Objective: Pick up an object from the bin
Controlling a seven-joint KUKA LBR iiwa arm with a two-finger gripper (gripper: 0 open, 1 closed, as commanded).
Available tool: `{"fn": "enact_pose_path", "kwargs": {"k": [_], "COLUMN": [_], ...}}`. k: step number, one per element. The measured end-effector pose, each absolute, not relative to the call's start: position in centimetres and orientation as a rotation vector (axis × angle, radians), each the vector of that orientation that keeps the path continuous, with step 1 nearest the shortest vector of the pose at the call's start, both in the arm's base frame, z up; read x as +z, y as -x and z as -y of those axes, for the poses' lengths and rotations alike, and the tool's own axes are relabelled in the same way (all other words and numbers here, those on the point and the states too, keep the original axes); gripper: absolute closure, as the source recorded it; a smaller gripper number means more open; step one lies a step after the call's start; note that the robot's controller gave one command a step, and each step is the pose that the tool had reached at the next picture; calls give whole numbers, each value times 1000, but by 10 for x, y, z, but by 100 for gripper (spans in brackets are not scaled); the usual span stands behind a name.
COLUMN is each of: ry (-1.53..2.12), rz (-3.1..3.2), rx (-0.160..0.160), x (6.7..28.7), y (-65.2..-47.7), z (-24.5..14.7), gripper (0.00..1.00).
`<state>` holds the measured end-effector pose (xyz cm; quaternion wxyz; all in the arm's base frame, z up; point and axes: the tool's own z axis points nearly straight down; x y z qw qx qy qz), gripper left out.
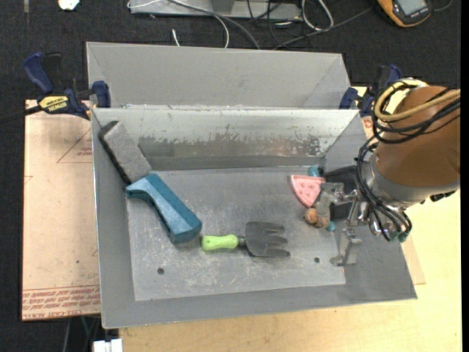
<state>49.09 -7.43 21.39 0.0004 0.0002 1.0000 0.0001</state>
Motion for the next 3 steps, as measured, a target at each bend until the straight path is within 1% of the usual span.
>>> {"fn": "enact_pose_path", "kwargs": {"k": [1,2,3], "ry": [46,458,638], "rz": [-3133,-3111,-3061], "rx": [-3,1,-6], "x": [203,207,177], "y": [-496,-521,-556], "z": [73,46,31], "gripper": [0,0,0]}}
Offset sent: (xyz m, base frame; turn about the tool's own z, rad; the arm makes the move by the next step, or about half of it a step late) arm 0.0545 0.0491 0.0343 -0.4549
